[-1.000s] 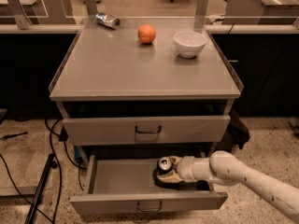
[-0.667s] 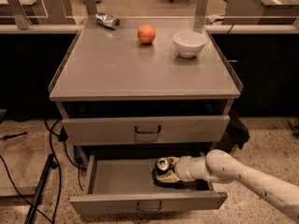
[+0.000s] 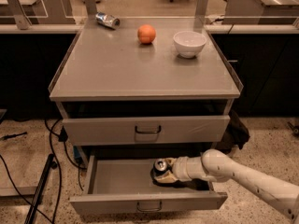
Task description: Place pepsi can into middle drawer
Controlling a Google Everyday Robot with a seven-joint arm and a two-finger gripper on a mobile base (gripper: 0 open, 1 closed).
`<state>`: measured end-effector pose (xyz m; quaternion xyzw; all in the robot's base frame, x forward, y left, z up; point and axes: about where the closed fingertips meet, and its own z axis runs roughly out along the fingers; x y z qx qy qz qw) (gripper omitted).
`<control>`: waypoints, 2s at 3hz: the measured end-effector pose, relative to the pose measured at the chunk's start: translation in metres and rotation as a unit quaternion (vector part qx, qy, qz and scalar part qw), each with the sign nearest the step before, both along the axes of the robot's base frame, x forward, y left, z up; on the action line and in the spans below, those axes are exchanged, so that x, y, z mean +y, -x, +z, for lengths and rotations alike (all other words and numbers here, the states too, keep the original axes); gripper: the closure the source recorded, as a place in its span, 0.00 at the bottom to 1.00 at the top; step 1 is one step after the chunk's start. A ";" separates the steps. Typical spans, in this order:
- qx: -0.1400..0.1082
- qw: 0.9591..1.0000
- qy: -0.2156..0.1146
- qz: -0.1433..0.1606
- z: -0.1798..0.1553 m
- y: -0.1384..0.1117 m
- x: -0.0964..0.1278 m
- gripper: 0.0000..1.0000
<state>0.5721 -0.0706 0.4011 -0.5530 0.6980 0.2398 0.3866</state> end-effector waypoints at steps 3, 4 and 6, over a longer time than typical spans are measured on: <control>0.018 1.000 -0.006 -0.002 -0.022 -0.001 0.004 0.73; 0.018 1.000 -0.006 -0.002 -0.022 -0.001 0.004 0.50; 0.018 1.000 -0.006 -0.002 -0.022 -0.001 0.004 0.03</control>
Offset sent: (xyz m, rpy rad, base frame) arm 0.0023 0.0003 -0.0336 0.0226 0.0565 -0.0153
